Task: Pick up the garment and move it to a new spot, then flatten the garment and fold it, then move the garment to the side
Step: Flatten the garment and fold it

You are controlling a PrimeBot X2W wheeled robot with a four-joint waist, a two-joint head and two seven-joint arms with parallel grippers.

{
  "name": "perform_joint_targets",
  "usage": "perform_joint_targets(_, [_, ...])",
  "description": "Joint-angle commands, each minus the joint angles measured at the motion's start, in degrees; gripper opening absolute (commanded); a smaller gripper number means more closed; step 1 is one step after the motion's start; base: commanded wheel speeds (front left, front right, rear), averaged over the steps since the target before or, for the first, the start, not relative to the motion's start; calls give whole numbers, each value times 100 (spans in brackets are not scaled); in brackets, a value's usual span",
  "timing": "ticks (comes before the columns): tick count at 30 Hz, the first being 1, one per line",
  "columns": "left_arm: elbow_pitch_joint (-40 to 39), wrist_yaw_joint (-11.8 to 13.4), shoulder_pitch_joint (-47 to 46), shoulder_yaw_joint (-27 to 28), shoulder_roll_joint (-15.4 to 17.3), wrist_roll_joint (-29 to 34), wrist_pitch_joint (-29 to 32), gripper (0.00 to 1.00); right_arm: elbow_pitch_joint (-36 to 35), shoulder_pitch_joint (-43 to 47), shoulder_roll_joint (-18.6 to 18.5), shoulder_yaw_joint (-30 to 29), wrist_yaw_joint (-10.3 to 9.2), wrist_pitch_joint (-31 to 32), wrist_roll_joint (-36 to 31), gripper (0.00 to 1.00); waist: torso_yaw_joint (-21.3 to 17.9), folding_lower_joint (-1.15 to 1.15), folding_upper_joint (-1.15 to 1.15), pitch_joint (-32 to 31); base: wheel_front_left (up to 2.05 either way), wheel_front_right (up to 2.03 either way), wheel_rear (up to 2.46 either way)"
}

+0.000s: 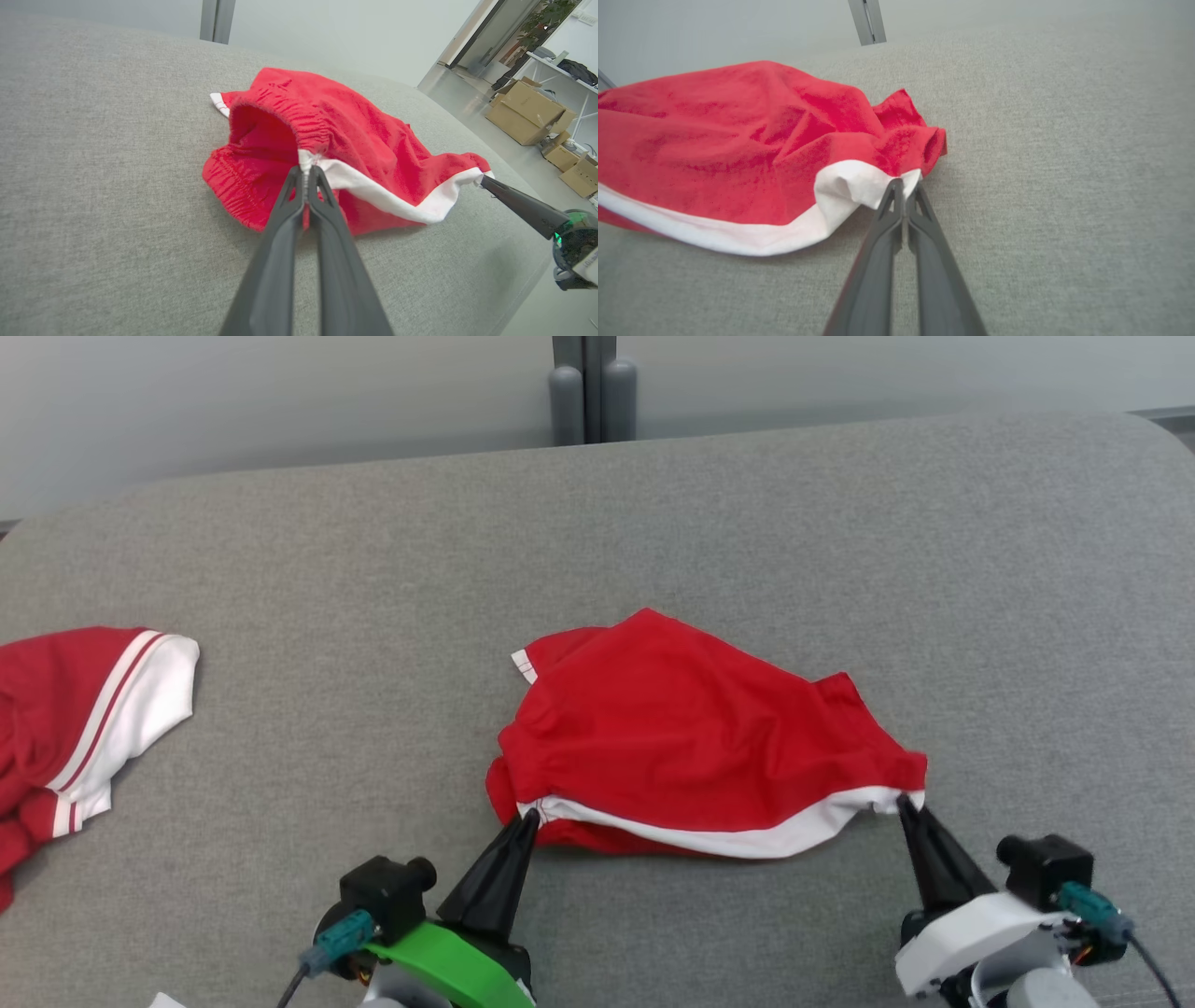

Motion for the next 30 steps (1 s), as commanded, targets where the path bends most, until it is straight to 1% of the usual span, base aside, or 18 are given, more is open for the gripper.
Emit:
perform_joint_targets(1, [-164, -13, 7, 34, 88, 63, -6, 0, -263, -74, -93, 6, -6, -3, 252, 0, -30, 0, 0, -150, 0, 0, 0])
perform_joint_targets(3, [-468, -13, -115, 95, 226, 114, -6, 0, -688, -155, -162, 50, -6, -3, 754, 0, -50, 0, 0, -255, 0, 0, 0])
perform_joint_targets(4, [-652, -13, -183, 135, 309, 108, -6, 0, -891, -197, -196, 73, -6, -3, 1154, 0, -62, 0, 0, -314, 0, 0, 0])
perform_joint_targets(8, [-1320, -13, -659, 290, 719, 60, -6, 0, -1689, -563, -671, 179, -6, 139, 2413, 0, -89, 0, 0, -445, 0, 0, 0])
perform_joint_targets(10, [-1592, -13, -993, 341, 964, 14, -5, 0, -2078, -793, -890, 127, -6, 332, 2896, 0, -102, 0, 0, -457, 0, 0, 0])
perform_joint_targets(13, [-1839, -11, -1732, 304, 1407, -111, -5, 0, -2534, -1301, -1206, -22, -6, 734, 3285, 0, -125, 0, 0, -346, 0, 0, 0])
perform_joint_targets(15, [-1853, -4, -2274, 268, 1624, -285, 48, 0, -2649, -1675, -1323, -126, -6, 1026, 3366, 0, -130, 0, 0, -206, 0, 0, 0])
perform_joint_targets(17, [-1783, -4, -2806, 229, 1782, -469, 176, 0, -2632, -2093, -1441, -54, -6, 1412, 3254, 0, -153, 0, 0, 14, 0, 0, 0])
perform_joint_targets(19, [-1667, -4, -3288, 269, 1816, -747, 244, 0, -2522, -2592, -1462, 27, -6, 1658, 3117, 0, -189, 0, 0, 279, 0, 0, 0])
perform_joint_targets(22, [-1339, -2, -3996, 184, 1919, -823, 329, 0, -2204, -3335, -1401, 62, -6, 1806, 2842, 0, -200, 0, 0, 723, 0, 0, 0])
perform_joint_targets(24, [-964, -1, -4404, 127, 1875, -897, 345, 0, -1894, -3889, -1297, 40, -6, 1771, 2623, 0, -205, 0, 0, 1029, 0, 0, 0])
perform_joint_targets(26, [-529, -1, -4861, 129, 1832, -892, 279, 0, -1549, -4501, -1219, 55, -6, 1607, 2323, 0, -227, 0, 0, 1317, 0, 0, 0])
perform_joint_targets(28, [-102, 0, -5367, 199, 1791, -780, 159, 0, -1189, -5097, -1128, 9, -8, 1335, 2018, 0, -244, 0, 0, 1560, 0, 0, 0])
perform_joint_targets(30, [210, 0, -5804, 247, 1764, -518, 49, 0, -825, -5645, -1049, -45, -10, 1001, 1717, 0, -263, 0, 0, 1717, 0, 0, 0])
